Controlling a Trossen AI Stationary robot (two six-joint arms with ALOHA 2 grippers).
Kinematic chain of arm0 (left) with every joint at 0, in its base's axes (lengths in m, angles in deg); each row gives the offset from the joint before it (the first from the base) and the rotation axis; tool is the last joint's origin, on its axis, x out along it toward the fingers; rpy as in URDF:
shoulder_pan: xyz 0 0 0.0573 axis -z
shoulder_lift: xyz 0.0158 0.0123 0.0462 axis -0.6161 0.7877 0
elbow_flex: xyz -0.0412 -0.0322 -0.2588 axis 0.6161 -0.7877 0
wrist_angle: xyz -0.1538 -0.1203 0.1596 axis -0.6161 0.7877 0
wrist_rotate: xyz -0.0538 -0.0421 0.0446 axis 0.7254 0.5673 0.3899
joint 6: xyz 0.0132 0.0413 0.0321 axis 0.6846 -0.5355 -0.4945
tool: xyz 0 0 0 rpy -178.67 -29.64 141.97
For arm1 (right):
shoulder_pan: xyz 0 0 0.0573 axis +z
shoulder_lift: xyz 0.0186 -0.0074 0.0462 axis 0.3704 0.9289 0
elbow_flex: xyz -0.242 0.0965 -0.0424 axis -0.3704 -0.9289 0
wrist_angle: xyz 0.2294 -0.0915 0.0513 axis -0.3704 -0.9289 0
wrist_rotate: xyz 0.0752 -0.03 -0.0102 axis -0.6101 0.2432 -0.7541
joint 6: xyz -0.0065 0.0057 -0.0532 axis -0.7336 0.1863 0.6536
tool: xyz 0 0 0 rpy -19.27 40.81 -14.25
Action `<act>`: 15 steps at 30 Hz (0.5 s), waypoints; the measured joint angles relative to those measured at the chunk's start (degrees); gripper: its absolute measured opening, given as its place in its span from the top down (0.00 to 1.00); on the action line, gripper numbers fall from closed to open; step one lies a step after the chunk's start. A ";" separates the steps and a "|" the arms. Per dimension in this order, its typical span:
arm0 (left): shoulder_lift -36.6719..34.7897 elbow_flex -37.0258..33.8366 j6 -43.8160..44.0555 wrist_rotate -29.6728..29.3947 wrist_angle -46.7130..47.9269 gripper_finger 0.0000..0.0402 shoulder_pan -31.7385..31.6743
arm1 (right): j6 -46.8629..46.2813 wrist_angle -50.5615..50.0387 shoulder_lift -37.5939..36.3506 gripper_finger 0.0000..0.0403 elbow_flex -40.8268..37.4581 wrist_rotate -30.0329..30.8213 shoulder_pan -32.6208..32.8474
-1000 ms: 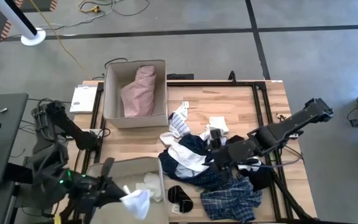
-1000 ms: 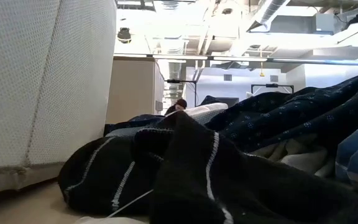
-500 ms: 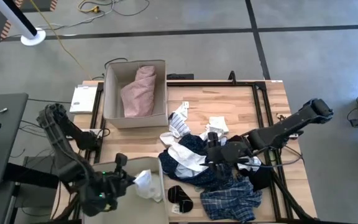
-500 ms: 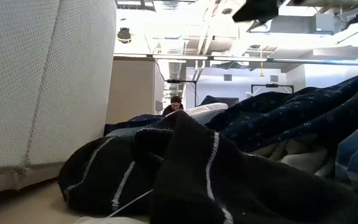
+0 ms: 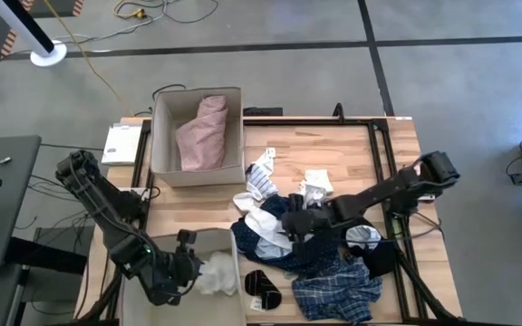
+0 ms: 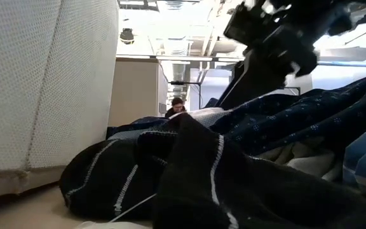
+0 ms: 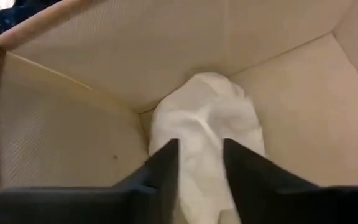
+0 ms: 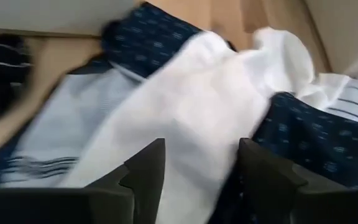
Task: Sort clothes
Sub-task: Put the white sock into the bottom light brown laundry organizer
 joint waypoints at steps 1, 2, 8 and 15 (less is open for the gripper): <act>-0.01 0.00 0.00 0.04 -0.32 0.62 0.00 | 0.17 0.26 0.47 0.48 0.00 0.07 -0.35; -0.01 0.00 -0.01 0.05 -0.30 0.57 0.00 | 0.28 0.28 1.02 0.49 0.00 0.09 -0.61; -0.05 0.71 -2.16 0.11 0.14 0.41 0.00 | 1.77 1.09 2.31 0.70 0.02 0.03 -0.62; -0.05 5.48 -5.78 -0.22 0.19 0.40 0.00 | 5.13 1.27 -1.29 0.97 0.57 0.02 1.13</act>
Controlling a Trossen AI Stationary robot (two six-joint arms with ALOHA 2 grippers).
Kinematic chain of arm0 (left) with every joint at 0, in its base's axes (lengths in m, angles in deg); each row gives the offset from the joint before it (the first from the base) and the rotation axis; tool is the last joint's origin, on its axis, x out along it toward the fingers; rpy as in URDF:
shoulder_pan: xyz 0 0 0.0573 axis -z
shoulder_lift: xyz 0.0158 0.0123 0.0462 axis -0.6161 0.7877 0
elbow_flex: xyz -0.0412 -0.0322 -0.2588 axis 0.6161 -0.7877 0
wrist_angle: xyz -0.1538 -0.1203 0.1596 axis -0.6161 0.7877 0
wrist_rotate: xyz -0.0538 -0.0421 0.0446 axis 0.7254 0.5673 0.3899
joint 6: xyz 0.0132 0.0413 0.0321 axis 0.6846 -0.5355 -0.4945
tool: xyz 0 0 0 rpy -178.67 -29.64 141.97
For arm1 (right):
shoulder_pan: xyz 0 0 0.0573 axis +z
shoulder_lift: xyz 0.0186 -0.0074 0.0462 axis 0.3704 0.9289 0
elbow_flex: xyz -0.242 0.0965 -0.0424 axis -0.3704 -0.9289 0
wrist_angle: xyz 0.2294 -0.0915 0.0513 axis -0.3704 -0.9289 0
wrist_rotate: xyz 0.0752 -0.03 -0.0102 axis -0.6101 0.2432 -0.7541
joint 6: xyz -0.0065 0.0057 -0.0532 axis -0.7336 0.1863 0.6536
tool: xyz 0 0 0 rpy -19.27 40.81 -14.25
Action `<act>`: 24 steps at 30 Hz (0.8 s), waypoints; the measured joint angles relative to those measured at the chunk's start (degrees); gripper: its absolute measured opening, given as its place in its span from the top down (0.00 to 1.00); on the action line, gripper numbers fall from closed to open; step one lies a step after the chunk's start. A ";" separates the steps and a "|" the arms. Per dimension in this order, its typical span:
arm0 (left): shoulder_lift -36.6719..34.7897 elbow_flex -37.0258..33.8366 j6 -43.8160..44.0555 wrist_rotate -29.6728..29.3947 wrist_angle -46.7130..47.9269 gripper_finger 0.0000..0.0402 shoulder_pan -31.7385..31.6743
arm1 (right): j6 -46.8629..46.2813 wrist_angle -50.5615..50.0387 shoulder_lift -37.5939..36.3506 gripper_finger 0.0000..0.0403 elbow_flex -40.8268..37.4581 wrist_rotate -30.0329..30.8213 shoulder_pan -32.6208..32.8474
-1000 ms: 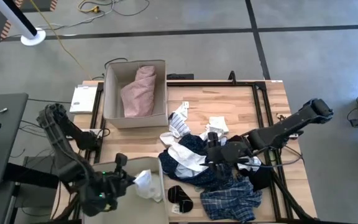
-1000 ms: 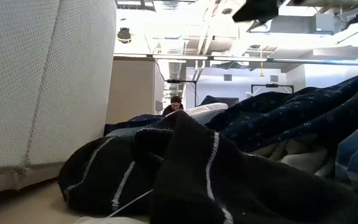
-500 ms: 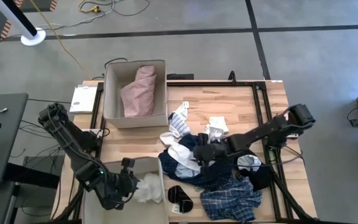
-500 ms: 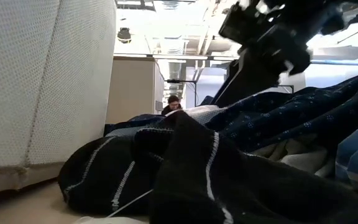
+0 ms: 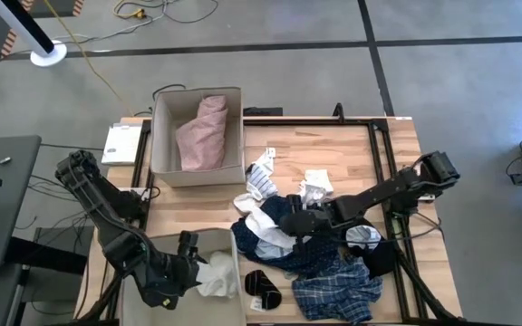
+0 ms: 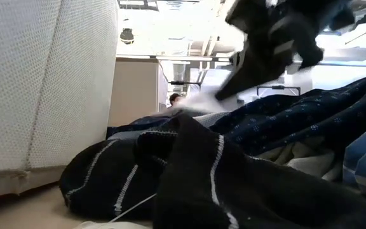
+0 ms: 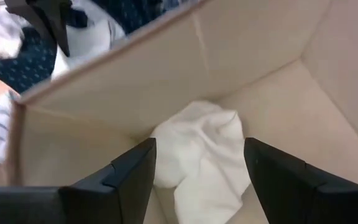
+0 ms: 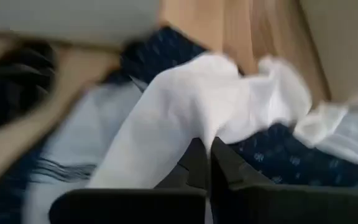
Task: Sort clothes
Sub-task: Put the white sock into the bottom light brown laundry organizer
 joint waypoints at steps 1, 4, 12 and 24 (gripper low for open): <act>0.00 0.66 -0.63 -0.21 0.02 0.40 0.00 | 0.07 -0.06 -1.07 0.97 0.21 0.03 0.36; -0.01 2.33 -3.29 -1.02 0.01 0.40 0.00 | 1.06 -0.20 -4.56 0.95 0.84 0.03 1.15; 0.00 5.29 -12.03 -7.00 -0.94 0.40 -0.82 | 2.36 -1.35 -13.12 0.97 1.09 -0.38 2.56; 0.00 5.61 -25.84 -9.38 -13.39 0.40 -13.58 | 6.61 1.03 -18.29 0.96 1.09 -0.47 5.31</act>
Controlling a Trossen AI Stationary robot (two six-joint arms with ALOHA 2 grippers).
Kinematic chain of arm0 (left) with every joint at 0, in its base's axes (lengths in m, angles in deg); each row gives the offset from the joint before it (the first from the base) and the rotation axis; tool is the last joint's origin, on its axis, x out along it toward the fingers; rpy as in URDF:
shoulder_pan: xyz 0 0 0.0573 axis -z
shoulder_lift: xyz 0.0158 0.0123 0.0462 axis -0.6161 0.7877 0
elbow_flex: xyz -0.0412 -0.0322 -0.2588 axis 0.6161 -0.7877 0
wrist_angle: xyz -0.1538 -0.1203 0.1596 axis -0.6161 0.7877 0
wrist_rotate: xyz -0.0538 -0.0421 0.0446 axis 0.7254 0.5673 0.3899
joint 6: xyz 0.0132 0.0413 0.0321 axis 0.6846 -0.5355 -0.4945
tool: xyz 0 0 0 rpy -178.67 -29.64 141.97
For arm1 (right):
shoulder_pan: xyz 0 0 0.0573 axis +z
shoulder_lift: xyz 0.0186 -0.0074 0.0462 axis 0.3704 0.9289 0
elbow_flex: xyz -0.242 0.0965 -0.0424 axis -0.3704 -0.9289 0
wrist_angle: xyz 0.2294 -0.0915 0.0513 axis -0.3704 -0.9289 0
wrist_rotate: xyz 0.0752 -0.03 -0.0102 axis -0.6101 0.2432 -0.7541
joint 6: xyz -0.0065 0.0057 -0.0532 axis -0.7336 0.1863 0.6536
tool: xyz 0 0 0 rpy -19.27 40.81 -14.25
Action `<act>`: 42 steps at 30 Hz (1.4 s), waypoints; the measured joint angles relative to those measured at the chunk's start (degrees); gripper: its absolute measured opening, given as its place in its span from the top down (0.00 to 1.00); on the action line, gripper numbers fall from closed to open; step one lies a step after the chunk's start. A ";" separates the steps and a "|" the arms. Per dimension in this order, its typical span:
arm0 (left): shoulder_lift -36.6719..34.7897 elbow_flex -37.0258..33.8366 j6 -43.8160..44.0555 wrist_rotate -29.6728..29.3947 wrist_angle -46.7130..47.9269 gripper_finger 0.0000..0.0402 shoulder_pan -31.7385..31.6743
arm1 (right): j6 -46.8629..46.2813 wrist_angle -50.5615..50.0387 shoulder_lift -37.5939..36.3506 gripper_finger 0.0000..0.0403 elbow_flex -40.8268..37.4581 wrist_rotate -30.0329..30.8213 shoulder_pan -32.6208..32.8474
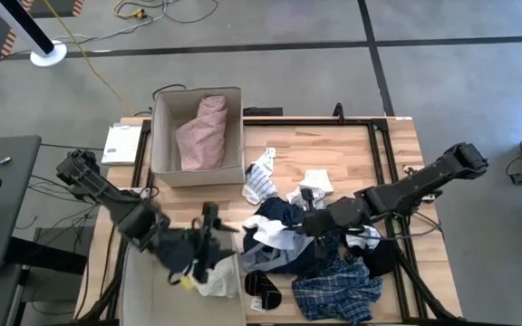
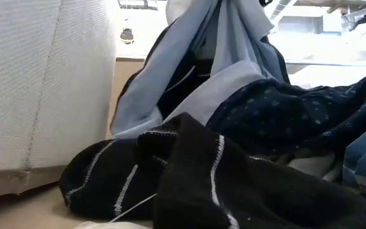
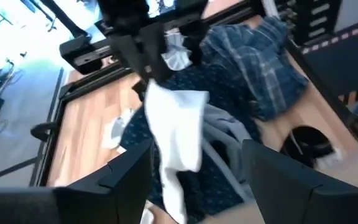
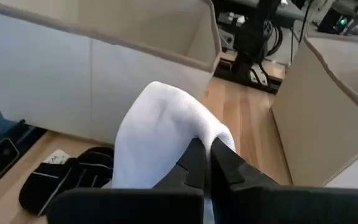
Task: Sort clothes
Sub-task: Put the white sock into the bottom light brown laundry organizer
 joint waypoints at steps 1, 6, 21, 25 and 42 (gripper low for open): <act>0.00 0.00 -0.36 2.02 -0.60 0.40 -1.44 | 0.09 0.29 -0.05 0.96 0.00 -0.01 0.00; 0.78 0.00 0.34 12.79 -4.33 0.42 -7.87 | 1.00 0.58 -0.05 0.96 0.00 -0.02 0.00; 10.45 -0.04 1.73 19.58 -8.17 0.43 -13.60 | 3.11 2.03 -0.05 0.96 0.00 0.28 -0.39; 10.44 -0.04 2.29 12.84 -9.21 0.44 -13.97 | 3.11 1.91 -0.05 0.96 0.00 0.44 -0.39; 10.03 -0.04 -8.66 10.55 -9.94 0.99 -13.96 | 1.52 -0.78 -0.05 0.79 0.02 0.48 0.11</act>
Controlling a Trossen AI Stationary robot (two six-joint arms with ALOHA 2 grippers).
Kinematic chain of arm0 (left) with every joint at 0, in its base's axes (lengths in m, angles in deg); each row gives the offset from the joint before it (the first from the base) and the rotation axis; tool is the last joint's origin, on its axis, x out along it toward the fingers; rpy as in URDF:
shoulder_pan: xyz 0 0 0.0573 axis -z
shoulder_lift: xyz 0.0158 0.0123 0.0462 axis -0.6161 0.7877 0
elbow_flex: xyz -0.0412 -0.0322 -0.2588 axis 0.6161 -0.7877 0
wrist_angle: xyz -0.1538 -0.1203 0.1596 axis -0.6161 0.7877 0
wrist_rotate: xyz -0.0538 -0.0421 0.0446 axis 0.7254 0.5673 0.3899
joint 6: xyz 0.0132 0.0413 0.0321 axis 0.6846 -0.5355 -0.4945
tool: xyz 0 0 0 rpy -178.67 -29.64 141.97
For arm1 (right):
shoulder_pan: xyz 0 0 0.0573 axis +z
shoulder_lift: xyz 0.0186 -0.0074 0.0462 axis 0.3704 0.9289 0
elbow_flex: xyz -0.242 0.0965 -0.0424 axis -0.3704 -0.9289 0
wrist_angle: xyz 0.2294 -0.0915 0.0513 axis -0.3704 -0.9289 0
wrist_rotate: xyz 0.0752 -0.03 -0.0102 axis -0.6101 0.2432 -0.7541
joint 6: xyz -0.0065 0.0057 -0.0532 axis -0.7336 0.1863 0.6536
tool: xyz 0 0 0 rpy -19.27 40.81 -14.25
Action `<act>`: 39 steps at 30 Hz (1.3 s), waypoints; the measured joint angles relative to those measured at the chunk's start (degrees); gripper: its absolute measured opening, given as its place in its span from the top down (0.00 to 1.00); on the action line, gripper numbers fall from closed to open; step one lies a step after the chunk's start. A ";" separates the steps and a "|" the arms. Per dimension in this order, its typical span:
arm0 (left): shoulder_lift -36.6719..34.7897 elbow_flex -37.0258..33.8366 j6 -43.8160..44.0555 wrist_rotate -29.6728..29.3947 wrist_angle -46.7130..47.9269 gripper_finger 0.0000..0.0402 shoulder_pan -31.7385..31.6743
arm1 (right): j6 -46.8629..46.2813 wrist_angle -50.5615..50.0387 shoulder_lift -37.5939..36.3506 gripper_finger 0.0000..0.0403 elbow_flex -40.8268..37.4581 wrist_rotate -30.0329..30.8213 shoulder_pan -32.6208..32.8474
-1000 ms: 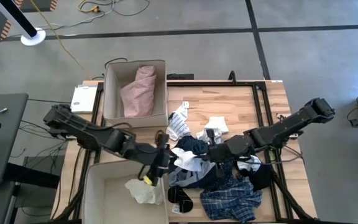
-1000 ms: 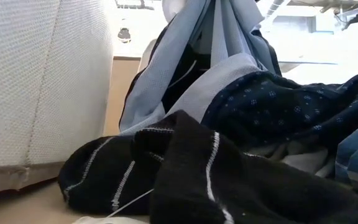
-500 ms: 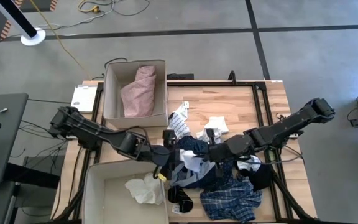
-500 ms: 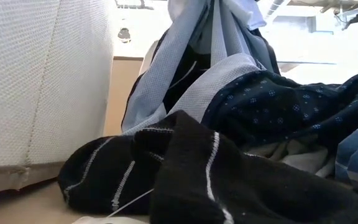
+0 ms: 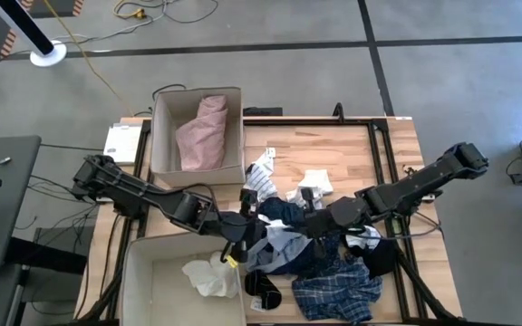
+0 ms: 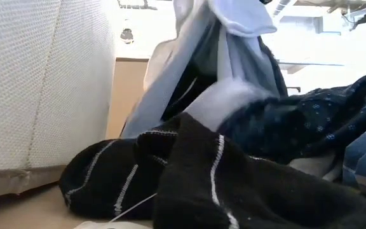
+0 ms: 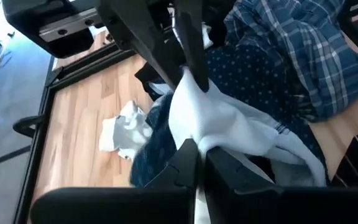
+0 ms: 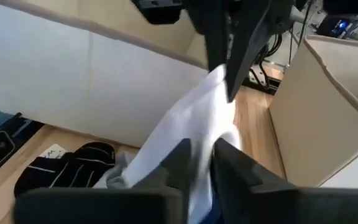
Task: Sort clothes
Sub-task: Put the white sock into the bottom light brown laundry organizer
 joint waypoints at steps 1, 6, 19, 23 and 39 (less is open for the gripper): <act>-0.09 0.00 -0.27 -0.02 -0.19 0.99 0.00 | 0.01 -0.17 0.00 0.76 0.00 0.29 0.15; -0.67 2.25 -1.83 -0.86 2.19 0.99 0.52 | 0.04 -0.55 0.02 0.55 0.00 2.99 0.88; -3.21 23.55 1.34 -11.42 26.67 1.00 12.08 | -1.04 -5.18 0.02 0.40 0.02 4.95 0.59; -3.23 30.28 4.24 -14.49 31.27 1.00 18.23 | -1.26 -6.83 0.02 0.42 0.02 5.76 0.58; 0.47 33.68 30.49 -13.56 54.05 1.00 29.93 | -9.47 -15.72 0.04 0.42 0.02 5.79 0.77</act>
